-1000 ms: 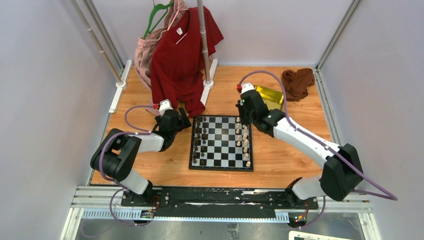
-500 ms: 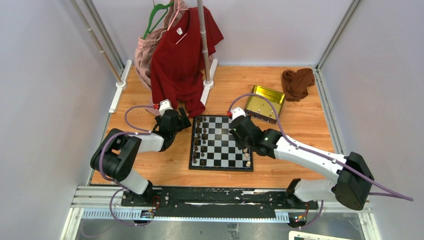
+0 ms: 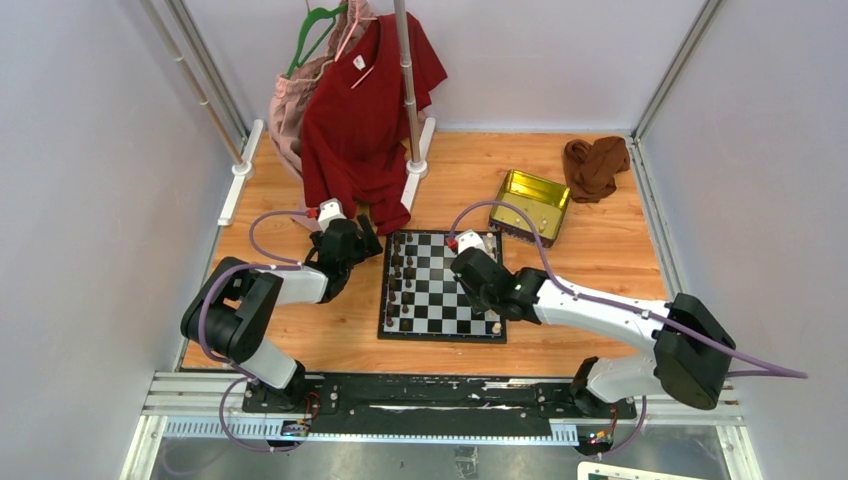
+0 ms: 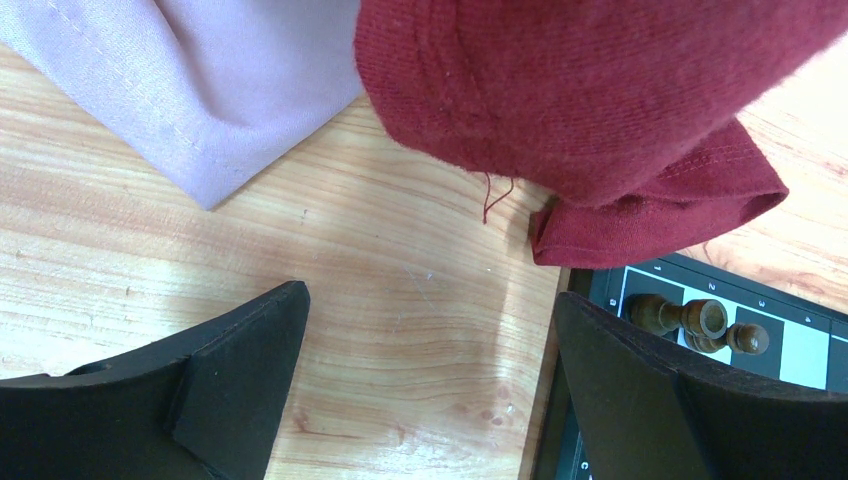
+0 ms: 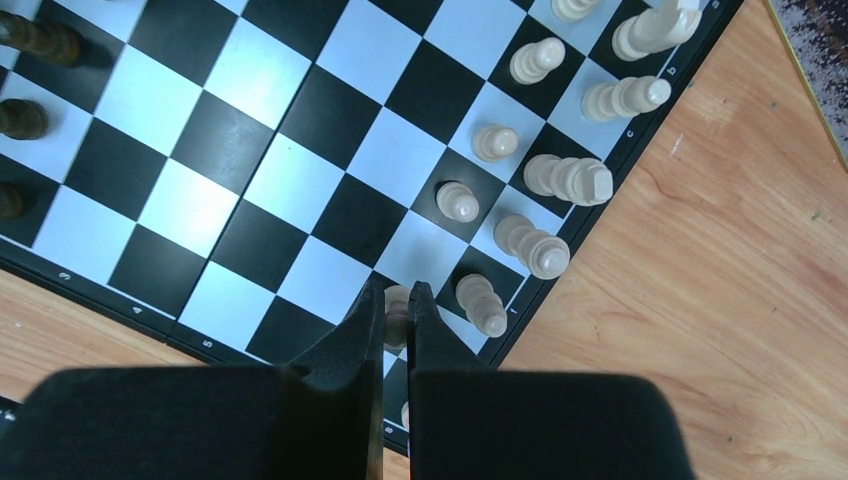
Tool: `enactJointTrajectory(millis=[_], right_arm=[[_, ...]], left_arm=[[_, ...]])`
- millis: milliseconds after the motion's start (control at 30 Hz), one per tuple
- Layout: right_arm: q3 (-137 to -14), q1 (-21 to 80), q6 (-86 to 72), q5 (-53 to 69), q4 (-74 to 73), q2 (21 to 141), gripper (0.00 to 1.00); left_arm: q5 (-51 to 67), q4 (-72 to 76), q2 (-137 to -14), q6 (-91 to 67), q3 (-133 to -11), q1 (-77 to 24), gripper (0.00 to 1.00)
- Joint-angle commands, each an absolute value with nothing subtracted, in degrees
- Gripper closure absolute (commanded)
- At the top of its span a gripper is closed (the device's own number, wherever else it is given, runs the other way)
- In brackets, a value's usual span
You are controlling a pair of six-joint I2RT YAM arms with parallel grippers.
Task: Set up the chess pieces on the board
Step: Place the chess piece on the chessboard.
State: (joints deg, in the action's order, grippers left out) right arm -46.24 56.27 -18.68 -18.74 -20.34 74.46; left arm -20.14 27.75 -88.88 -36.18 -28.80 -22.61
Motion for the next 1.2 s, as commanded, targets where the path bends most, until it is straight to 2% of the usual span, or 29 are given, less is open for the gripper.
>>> enactJointTrajectory(millis=[0,500,1167], right_arm=[[-44.4,57.1,-19.8,-21.0,-17.6,75.8,1.00],[-41.8,57.1,-18.5,-22.3,-12.2,78.8,1.00],[-41.5,57.0,-18.4,-23.6,-12.0,80.0,1.00]], left_arm=[[-20.4,25.8,-89.1,-36.2,-27.6,-22.1,0.00],[-20.2,25.8,-89.0,-36.1,-27.6,-22.1,0.00],[-20.0,26.1,-88.9,-35.8,-27.2,-22.2,0.00]])
